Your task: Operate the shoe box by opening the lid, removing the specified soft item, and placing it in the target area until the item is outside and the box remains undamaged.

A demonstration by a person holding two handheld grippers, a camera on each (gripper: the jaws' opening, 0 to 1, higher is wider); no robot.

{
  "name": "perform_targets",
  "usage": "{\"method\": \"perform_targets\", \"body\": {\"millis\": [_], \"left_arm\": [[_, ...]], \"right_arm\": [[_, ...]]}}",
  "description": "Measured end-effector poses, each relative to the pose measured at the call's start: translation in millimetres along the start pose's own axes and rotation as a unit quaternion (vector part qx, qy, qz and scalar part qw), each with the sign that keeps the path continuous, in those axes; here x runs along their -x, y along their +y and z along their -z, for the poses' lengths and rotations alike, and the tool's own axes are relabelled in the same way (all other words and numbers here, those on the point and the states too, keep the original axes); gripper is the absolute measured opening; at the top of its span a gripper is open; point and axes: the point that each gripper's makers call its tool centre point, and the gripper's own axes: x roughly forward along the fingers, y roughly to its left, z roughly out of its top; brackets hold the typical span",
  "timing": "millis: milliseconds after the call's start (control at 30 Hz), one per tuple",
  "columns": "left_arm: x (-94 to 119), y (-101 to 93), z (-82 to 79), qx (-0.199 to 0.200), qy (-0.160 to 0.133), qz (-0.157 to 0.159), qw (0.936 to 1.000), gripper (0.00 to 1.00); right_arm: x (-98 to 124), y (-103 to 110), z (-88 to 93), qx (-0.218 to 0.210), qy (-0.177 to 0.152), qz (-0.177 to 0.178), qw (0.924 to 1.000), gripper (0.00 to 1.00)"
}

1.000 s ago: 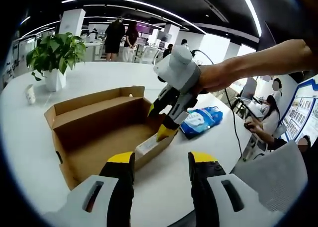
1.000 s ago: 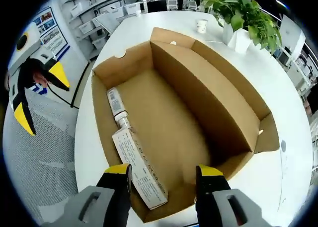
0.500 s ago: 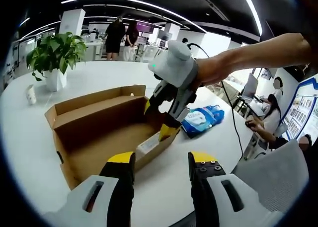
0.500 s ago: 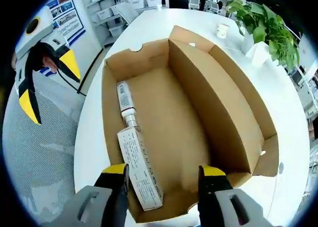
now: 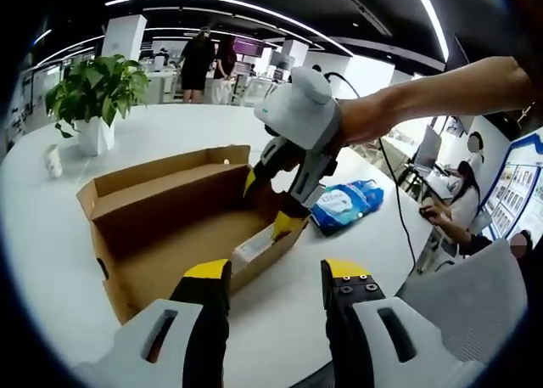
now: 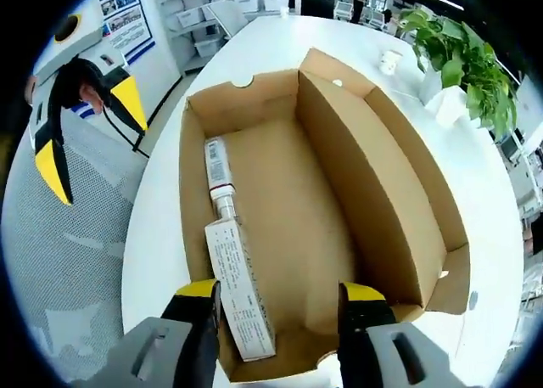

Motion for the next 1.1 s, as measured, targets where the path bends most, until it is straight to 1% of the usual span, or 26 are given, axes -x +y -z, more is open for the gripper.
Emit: {"method": "perform_targets", "body": {"millis": [67, 133, 167, 200, 233, 300, 433, 533, 567, 667, 700, 733, 767, 800, 833, 867, 967, 1033, 1100], "left_arm": [[-0.5, -0.9, 0.1, 0.001, 0.0, 0.002, 1.0, 0.43], [-0.7, -1.7, 1.2, 0.0, 0.002, 0.003, 1.0, 0.43], [-0.6, -2.0, 1.5, 0.001, 0.002, 0.003, 1.0, 0.43], [-0.5, -2.1, 1.7, 0.001, 0.002, 0.003, 1.0, 0.43], [-0.3, -1.9, 1.9, 0.0, 0.003, 0.002, 1.0, 0.43], [-0.1, -1.3, 2.6, -0.001, 0.004, 0.0, 1.0, 0.43], [0.2, -2.2, 2.7, 0.001, 0.003, 0.002, 1.0, 0.43], [0.0, -2.2, 2.5, 0.0, 0.003, 0.002, 1.0, 0.43], [-0.1, -2.5, 2.1, 0.001, 0.002, 0.002, 1.0, 0.43], [-0.1, -3.3, 2.1, 0.0, 0.002, 0.004, 1.0, 0.43], [-0.1, -3.6, 1.9, 0.001, 0.002, 0.005, 1.0, 0.43], [-0.1, -3.6, 1.9, 0.002, 0.001, 0.005, 1.0, 0.43], [0.0, -3.4, 1.9, 0.002, 0.001, 0.004, 1.0, 0.43], [0.1, -3.1, 1.8, 0.0, 0.001, 0.004, 1.0, 0.43], [0.2, -2.8, 1.8, 0.0, 0.001, 0.003, 1.0, 0.43], [0.5, -2.3, 1.8, 0.002, 0.001, 0.002, 1.0, 0.43], [0.9, -0.3, 1.6, 0.005, 0.0, 0.0, 1.0, 0.43], [-0.2, 1.8, 1.9, 0.008, -0.001, 0.0, 1.0, 0.43], [-0.6, 2.6, 2.0, 0.007, -0.001, 0.0, 1.0, 0.43]], "right_arm": [[-4.7, 2.0, -1.7, 0.004, 0.002, -0.004, 1.0, 0.51], [-7.0, 3.0, -1.7, 0.02, 0.008, -0.003, 0.9998, 0.51], [-5.7, 0.4, -2.9, 0.022, 0.009, 0.002, 0.9997, 0.52], [-4.3, -6.1, -3.0, 0.024, 0.01, 0.018, 0.9995, 0.55], [-3.0, -8.3, -3.5, 0.024, 0.01, 0.025, 0.9994, 0.57], [-2.0, -8.3, -3.1, 0.022, 0.009, 0.024, 0.9994, 0.53], [-1.1, -8.6, -0.2, 0.01, 0.011, 0.026, 0.9995, 0.52], [-3.0, 1.4, -1.9, 0.018, 0.011, 0.009, 0.9997, 0.53], [-4.2, 3.8, -3.7, 0.023, 0.008, 0.009, 0.9997, 0.5], [-9.1, 5.0, -4.0, 0.03, 0.014, 0.015, 0.9993, 0.48], [-11.3, 4.7, -2.3, 0.034, 0.02, 0.015, 0.9991, 0.47], [-13.6, 2.0, -0.5, 0.041, 0.028, 0.025, 0.9985, 0.46], [-14.1, -1.5, 3.6, 0.057, 0.045, 0.034, 0.9968, 0.45], [-16.2, -1.9, 4.9, 0.066, 0.052, 0.038, 0.9957, 0.44], [-19.3, 1.5, 3.6, 0.07, 0.051, 0.036, 0.9956, 0.43], [-20.9, 2.9, 3.1, 0.071, 0.052, 0.035, 0.9955, 0.4], [-29.0, 2.9, 10.2, 0.078, 0.076, 0.038, 0.9934, 0.36], [-32.2, 5.0, 12.7, 0.073, 0.082, 0.034, 0.9934, 0.31], [-36.1, 5.0, 14.9, 0.072, 0.087, 0.037, 0.993, 0.29]]}}
